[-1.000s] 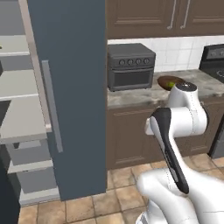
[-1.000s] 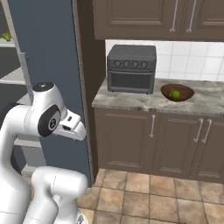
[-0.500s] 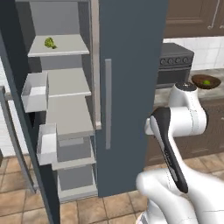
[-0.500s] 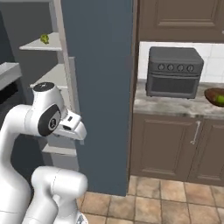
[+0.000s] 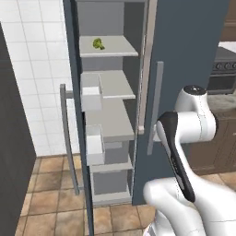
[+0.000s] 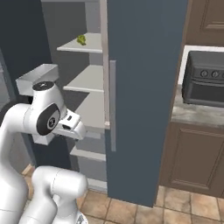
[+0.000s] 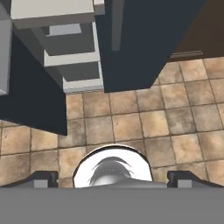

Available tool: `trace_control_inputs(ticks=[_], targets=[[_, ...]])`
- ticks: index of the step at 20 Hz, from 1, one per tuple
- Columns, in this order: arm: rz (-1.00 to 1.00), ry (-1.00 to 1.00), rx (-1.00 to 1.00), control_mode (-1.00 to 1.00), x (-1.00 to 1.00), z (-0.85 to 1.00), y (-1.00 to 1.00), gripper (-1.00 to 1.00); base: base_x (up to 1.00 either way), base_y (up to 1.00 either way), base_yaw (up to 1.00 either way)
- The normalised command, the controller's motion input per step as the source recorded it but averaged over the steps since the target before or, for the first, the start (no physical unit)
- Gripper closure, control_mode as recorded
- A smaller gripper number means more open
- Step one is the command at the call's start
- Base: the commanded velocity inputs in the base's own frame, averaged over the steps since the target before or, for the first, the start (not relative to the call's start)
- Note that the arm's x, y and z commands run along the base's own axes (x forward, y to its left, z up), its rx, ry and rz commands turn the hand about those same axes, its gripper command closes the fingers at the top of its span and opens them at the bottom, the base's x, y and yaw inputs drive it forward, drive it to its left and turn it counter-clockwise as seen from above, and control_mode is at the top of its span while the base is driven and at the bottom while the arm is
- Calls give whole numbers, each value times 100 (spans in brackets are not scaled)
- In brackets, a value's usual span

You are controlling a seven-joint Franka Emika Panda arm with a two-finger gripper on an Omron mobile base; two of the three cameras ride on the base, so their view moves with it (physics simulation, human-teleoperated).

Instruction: Take the lime, broccoli, and pear from the freezer and place them in the bowl on the counter.

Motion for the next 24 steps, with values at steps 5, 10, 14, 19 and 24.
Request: trace_control_inputs(ticks=[5, 10, 14, 19, 24], targets=[[0, 0, 0, 100, 0, 0, 0, -100, 79, 14, 6], [0, 0, 0, 100, 0, 0, 0, -100, 100, 18, 0], [0, 0, 0, 100, 0, 0, 0, -100, 91, 67, 0], [0, 0, 0, 100, 0, 0, 0, -100, 78, 71, 0], [0, 0, 0, 100, 0, 0, 0, -100, 43, 16, 0]])
